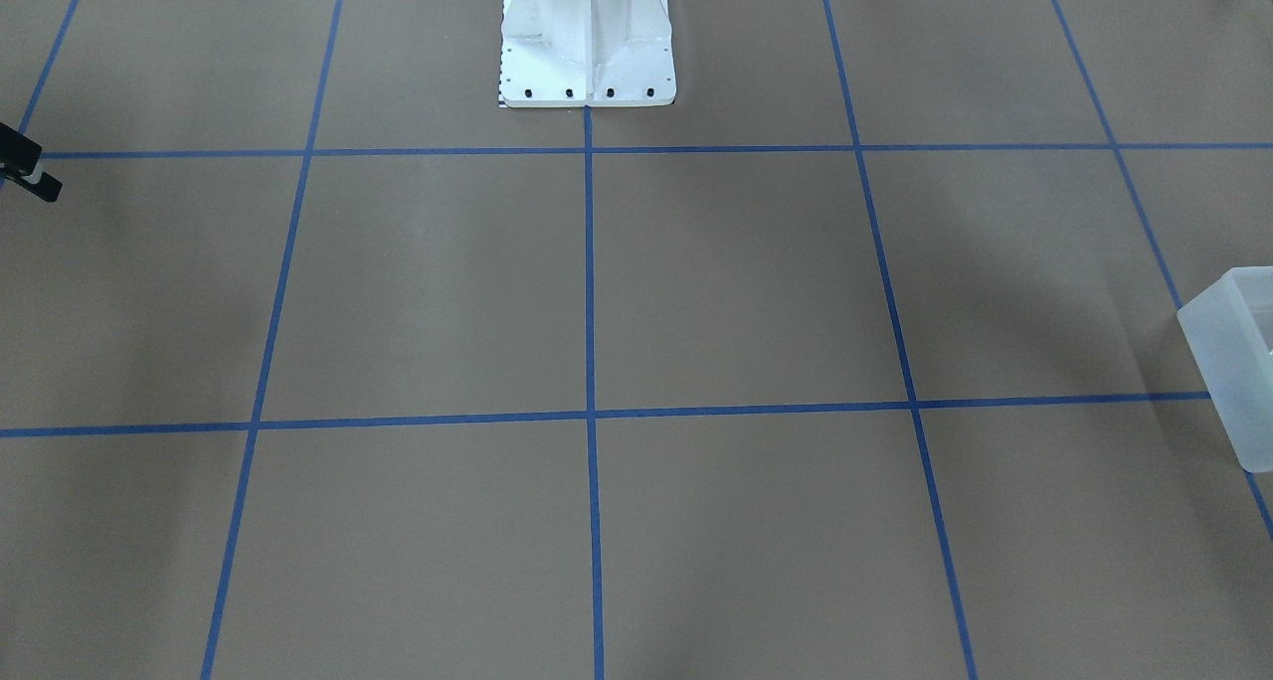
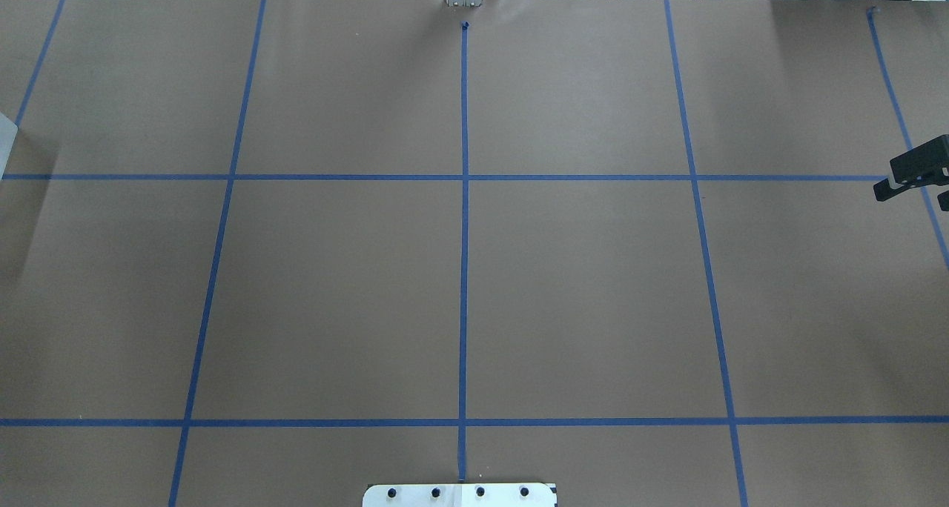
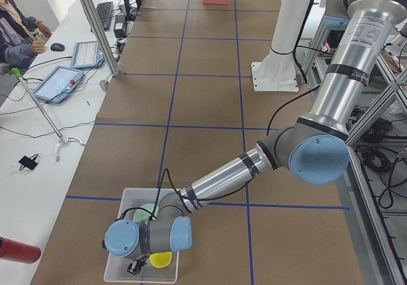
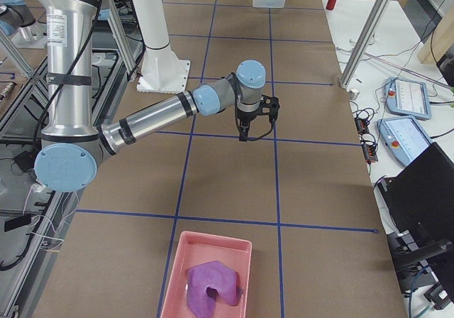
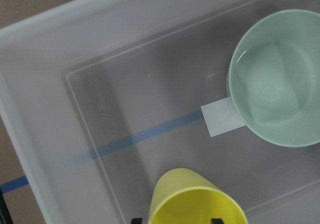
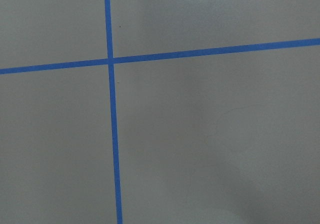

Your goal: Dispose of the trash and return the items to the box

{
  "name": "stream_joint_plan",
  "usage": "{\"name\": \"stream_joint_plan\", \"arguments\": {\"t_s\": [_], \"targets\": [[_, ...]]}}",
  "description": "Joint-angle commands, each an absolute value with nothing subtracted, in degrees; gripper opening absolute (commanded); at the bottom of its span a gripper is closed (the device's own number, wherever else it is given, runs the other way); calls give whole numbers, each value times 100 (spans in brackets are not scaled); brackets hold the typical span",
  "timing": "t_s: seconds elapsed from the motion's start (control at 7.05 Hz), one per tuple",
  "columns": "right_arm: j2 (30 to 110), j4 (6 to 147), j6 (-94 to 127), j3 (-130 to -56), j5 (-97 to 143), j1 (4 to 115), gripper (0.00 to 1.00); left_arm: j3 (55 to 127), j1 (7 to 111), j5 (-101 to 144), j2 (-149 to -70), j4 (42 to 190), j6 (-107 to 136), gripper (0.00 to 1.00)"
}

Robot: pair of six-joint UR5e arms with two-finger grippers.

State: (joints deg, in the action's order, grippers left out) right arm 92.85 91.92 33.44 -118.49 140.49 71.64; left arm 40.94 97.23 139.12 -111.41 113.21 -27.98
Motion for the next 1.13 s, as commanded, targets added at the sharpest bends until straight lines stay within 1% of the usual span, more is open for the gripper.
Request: {"name": "stream_joint_plan", "arguments": {"t_s": [0.0, 0.14, 0.28, 0.57, 0.71, 0.85, 0.99], "targets": [[9386, 9193, 3349, -11944, 13992, 7189, 100, 5513, 9703, 14150, -10988, 10987, -1257, 77], [9509, 9193, 3288, -11936, 13975, 7285, 100, 6024, 9651, 14150, -10995, 10882, -735, 78], [9579, 9193, 3244, -11936, 13905, 7434, 100, 6786, 9433, 14150, -10978, 10463, -260, 78], [9772, 9246, 2798, -11918, 13904, 7811, 100, 8997, 8898, 13872, -10322, 9172, 496, 79], [9817, 9263, 2586, -11866, 13904, 7909, 100, 9809, 8477, 13826, -10092, 8845, 1040, 80], [9826, 9272, 2462, -11796, 13887, 7971, 100, 10270, 8107, 13816, -10055, 8720, 1568, 83], [9878, 9272, 2409, -11778, 13887, 8006, 100, 10631, 7964, 13816, -9828, 8710, 1712, 85]]}}
